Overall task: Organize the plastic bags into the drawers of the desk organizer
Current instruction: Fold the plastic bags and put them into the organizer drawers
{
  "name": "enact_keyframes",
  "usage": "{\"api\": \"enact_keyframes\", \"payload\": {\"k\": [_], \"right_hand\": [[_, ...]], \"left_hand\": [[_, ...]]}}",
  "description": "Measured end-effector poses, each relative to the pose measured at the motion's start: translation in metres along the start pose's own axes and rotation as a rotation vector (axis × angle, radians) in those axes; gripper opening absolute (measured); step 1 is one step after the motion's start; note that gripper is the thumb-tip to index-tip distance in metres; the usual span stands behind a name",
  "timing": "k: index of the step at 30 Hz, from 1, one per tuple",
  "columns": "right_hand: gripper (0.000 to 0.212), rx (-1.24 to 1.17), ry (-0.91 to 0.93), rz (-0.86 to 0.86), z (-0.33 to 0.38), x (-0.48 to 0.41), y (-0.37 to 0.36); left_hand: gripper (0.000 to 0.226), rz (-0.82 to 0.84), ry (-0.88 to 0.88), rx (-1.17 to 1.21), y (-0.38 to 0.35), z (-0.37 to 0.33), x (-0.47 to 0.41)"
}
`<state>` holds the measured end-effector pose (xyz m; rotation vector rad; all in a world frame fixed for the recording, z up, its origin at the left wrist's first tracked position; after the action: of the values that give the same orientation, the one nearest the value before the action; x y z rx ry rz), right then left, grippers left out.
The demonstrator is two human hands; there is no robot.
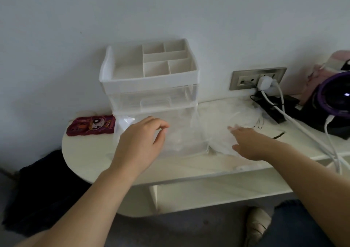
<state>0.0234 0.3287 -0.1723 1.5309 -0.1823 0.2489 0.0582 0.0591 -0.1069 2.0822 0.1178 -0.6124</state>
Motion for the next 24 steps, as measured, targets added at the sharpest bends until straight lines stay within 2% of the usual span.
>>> {"api": "enact_keyframes", "payload": {"k": [2, 6, 9, 12, 16, 21, 24], "right_hand": [[0.070, -0.026, 0.050, 0.006, -0.001, -0.005, -0.011], [0.060, -0.071, 0.061, -0.103, -0.007, -0.011, -0.011], [0.040, -0.127, 0.014, -0.213, -0.010, -0.007, -0.003], [0.025, -0.060, 0.005, -0.242, -0.004, -0.001, 0.000], [0.032, -0.058, 0.015, -0.261, 0.002, 0.009, 0.005], [0.031, -0.282, 0.012, -0.283, 0.001, 0.029, 0.026], [0.024, -0.605, 0.021, -0.185, 0.001, 0.043, 0.035]], "left_hand": [[0.017, -0.001, -0.004, -0.002, -0.002, -0.001, 0.000], [0.017, 0.004, -0.006, -0.014, -0.003, 0.001, -0.001], [0.016, 0.004, -0.010, -0.002, -0.003, 0.000, -0.001], [0.016, 0.006, -0.013, 0.013, -0.003, 0.000, -0.001], [0.017, 0.011, -0.006, 0.034, -0.003, 0.000, -0.002], [0.017, 0.002, -0.012, 0.051, 0.002, -0.002, -0.001], [0.018, 0.006, -0.027, 0.061, 0.004, -0.006, 0.000]]}}
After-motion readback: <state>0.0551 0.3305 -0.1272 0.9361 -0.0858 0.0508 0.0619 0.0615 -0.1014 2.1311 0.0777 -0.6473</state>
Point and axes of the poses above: each hand's wrist, its own x-axis away from the middle knuckle, its own y-axis out of the back of the hand, z = x × y, the point moved 4 cm from there along -x, towards the middle knuckle, and after that the axes turned 4 degrees about -z, right-handed, at the moved point
